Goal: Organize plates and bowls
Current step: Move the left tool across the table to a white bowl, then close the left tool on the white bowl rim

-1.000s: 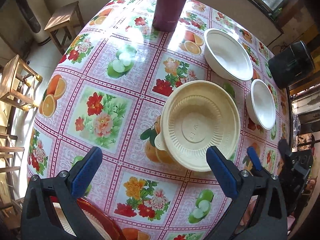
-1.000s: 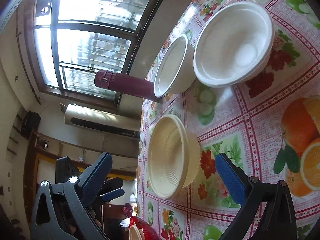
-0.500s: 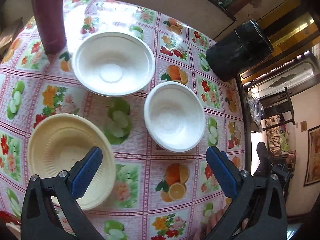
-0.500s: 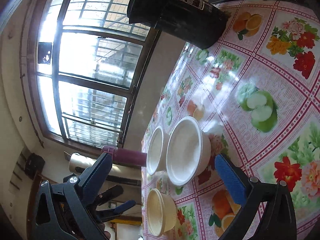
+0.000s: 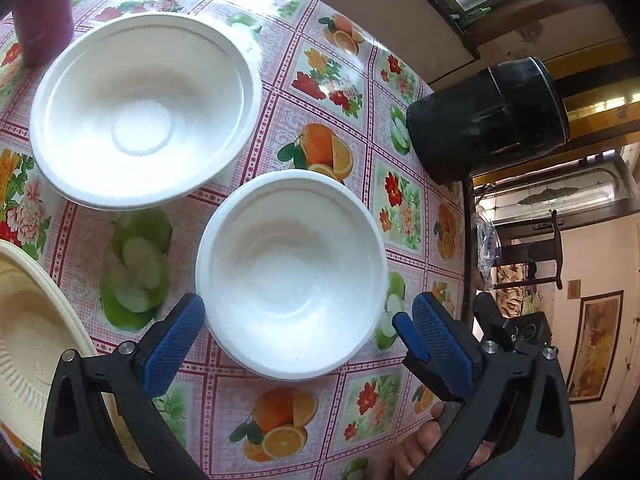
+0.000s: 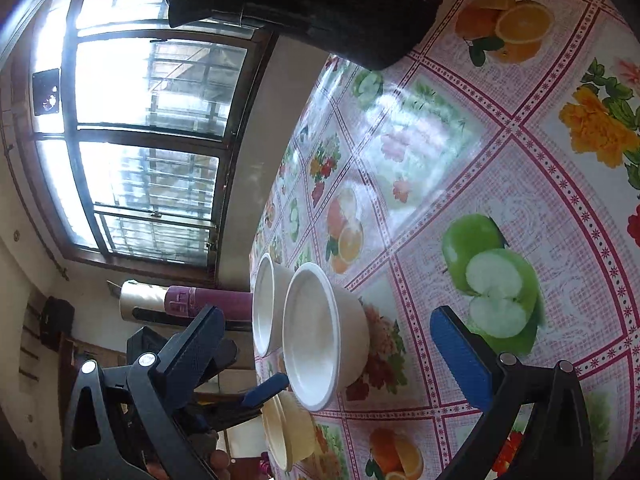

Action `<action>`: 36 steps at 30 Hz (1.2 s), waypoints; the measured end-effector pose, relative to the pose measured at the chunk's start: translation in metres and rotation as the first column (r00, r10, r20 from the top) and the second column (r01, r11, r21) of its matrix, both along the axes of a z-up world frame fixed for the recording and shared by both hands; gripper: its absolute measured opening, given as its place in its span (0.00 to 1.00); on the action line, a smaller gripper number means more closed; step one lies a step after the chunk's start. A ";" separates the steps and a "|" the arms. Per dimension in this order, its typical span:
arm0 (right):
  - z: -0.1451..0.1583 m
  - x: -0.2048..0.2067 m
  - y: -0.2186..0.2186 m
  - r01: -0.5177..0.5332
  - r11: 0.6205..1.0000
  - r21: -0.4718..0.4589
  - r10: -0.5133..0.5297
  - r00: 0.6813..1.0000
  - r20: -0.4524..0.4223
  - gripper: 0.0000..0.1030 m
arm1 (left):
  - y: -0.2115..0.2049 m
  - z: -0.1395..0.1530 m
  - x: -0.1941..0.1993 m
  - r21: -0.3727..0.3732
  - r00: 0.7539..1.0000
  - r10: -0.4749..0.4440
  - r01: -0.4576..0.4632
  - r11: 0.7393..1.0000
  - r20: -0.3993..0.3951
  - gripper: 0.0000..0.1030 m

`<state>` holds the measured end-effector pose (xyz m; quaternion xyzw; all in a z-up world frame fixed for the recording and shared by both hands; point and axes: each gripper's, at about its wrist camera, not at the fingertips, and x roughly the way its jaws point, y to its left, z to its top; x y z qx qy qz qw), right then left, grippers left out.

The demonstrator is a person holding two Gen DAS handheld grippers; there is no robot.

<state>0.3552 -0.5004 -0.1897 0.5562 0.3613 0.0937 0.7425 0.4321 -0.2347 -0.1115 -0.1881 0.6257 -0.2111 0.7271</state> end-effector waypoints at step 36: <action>0.007 0.030 0.035 -0.085 0.925 -0.370 0.056 0.995 -0.087 0.36 | 0.001 -0.035 -0.002 0.040 1.000 -0.014 0.013 0.999 0.018 0.35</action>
